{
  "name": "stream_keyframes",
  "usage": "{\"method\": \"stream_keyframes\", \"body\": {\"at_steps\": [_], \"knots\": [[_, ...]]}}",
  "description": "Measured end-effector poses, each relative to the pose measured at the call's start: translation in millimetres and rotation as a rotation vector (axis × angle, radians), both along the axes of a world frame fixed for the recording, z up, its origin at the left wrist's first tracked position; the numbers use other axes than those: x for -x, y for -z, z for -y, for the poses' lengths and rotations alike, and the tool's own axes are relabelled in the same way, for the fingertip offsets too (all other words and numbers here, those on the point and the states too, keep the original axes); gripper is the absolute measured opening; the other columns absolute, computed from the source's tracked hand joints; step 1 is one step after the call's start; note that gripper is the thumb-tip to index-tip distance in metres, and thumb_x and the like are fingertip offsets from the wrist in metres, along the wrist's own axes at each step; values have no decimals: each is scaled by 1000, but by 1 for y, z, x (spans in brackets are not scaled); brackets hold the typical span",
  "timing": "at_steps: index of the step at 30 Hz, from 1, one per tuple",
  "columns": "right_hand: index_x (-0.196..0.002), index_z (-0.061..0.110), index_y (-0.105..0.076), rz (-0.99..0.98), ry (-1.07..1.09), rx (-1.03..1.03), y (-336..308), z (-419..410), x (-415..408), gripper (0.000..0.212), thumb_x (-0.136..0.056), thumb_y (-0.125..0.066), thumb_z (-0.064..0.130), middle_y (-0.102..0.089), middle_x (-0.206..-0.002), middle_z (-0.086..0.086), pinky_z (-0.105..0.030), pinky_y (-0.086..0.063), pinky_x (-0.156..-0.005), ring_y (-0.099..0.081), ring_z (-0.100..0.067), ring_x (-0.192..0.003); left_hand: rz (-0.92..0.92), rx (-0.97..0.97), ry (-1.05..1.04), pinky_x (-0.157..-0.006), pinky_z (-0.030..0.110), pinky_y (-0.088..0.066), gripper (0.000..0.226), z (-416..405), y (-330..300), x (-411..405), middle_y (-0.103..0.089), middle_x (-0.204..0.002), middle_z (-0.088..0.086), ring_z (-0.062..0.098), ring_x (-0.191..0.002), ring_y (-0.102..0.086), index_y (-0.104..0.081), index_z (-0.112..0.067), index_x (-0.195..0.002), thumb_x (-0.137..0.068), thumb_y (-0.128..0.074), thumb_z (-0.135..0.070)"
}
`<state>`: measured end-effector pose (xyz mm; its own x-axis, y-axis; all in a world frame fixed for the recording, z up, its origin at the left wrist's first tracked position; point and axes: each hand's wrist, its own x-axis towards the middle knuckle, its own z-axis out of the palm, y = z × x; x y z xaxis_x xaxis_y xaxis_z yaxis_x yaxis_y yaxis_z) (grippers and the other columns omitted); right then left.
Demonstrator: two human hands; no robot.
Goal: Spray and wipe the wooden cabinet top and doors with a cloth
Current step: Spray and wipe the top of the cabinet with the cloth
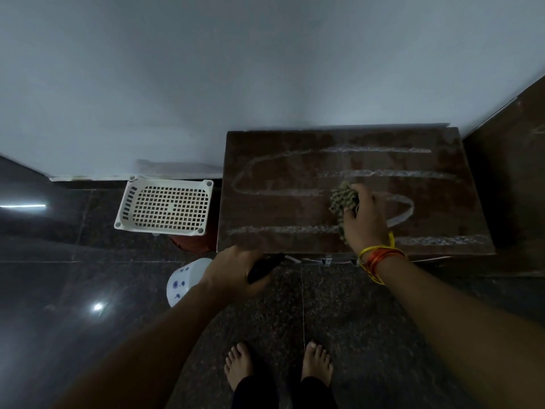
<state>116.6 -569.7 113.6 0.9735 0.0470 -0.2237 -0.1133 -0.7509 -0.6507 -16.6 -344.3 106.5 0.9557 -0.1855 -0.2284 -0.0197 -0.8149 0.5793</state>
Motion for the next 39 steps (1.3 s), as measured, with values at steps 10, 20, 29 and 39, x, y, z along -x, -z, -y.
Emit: {"method": "stream_keyframes", "body": {"at_steps": [10,20,29,39], "knots": [[-135,19,-42,31,-15,18,4,-22,7,48,-92,-51,2,-37,-134,-21,-43,-44,-96,-45,-39,-115,-76,-37,-258,-55,38,-54,47,-46,4,31,-64,-63,-8,8,-52,-60,-68,-20,-83,-73,-41,-58],[-138,19,-40,34,-77,-43,3,-65,17,49,-93,-51,5,-40,-131,-21,-42,-43,-98,-46,-38,-114,63,158,-645,-42,27,-32,33,-36,-11,8,-48,-46,4,17,-39,-41,-53,-10,-57,-84,-60,-28],[-141,19,-39,101,-68,-50,12,-87,33,48,-95,-52,13,-42,-133,-13,-34,-44,-94,-50,-30,-112,65,434,-973,-56,35,-44,20,-25,-9,4,-62,-70,24,28,-58,-54,-63,-7,-74,-89,-63,-20],[-151,22,-12,-12,-274,247,87,-134,79,61,-95,-30,40,-8,-159,-12,-49,1,-116,-2,-39,-145,94,537,-1024,-53,53,-49,29,-44,15,-17,-53,-58,21,43,-58,-56,-57,-7,-69,-81,-57,-34]]}}
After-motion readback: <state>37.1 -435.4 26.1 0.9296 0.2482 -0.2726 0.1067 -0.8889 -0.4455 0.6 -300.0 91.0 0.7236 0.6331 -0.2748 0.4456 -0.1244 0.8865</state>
